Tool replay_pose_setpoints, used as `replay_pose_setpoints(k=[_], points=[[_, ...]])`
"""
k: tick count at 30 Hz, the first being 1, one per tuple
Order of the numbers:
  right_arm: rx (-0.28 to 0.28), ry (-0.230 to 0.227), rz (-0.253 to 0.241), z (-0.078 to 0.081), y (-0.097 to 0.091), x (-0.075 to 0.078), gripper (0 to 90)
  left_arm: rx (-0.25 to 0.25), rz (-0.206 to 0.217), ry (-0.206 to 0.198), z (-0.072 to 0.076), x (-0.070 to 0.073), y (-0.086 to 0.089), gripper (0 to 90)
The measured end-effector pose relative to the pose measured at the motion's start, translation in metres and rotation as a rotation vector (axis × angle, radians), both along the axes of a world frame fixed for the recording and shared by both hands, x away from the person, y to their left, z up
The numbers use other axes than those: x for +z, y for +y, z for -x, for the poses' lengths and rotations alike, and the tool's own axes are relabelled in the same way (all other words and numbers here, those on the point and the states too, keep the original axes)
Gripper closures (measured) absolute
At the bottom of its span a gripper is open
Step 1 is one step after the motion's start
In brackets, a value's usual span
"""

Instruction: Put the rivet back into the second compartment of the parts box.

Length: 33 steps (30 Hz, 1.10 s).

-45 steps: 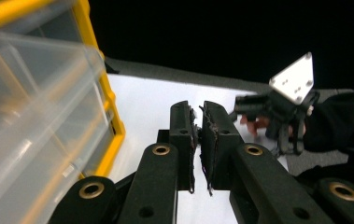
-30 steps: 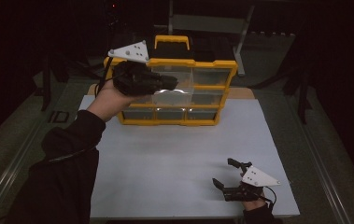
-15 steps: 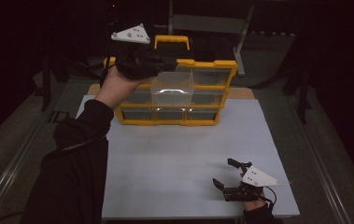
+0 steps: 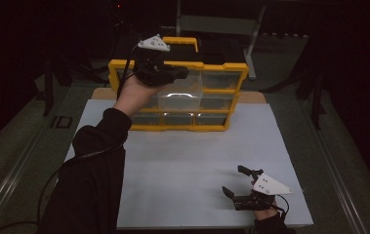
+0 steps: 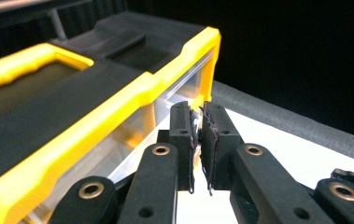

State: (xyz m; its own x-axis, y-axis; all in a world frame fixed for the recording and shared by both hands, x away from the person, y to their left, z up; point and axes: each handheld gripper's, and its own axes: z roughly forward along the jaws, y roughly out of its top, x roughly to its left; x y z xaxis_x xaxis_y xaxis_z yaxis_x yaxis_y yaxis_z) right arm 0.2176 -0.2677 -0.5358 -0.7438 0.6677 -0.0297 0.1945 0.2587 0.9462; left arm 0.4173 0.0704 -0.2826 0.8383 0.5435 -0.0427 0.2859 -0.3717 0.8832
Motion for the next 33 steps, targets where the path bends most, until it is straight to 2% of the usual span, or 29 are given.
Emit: replay_pose_setpoints(k=[4,11,13,17,22,26,29,31,33], points=[[-0.001,-0.001,-0.001,0.000,0.000,0.000,10.1,0.016,-0.037,0.029,-0.002,-0.003,-0.004,81.8],[0.001,0.004,0.001,0.000,0.000,0.000,10.1,0.038,-0.028,0.028,-0.003,-0.002,-0.004,80.8],[0.001,0.004,0.002,0.000,0.000,0.000,10.1,0.055,-0.034,0.035,-0.003,-0.002,-0.003,75.0],[0.000,0.003,0.003,0.000,0.000,0.000,10.1,0.058,-0.011,0.044,-0.002,0.000,0.001,57.8],[-0.002,0.002,0.004,0.000,0.000,0.000,10.1,0.066,0.007,0.035,0.005,0.004,0.008,44.0],[-0.004,0.002,0.006,0.000,0.000,0.000,10.1,0.070,0.024,0.033,0.011,0.006,0.017,28.7],[-0.005,0.003,0.006,0.000,0.000,0.000,10.1,0.075,0.017,0.048,0.015,0.007,0.024,11.7],[-0.006,0.003,0.007,0.000,0.000,0.000,10.1,0.069,0.030,0.073,0.017,0.007,0.030,0.0],[-0.007,0.003,0.007,0.001,0.000,0.000,10.1,0.054,0.041,0.078,0.020,0.007,0.039,0.0]])
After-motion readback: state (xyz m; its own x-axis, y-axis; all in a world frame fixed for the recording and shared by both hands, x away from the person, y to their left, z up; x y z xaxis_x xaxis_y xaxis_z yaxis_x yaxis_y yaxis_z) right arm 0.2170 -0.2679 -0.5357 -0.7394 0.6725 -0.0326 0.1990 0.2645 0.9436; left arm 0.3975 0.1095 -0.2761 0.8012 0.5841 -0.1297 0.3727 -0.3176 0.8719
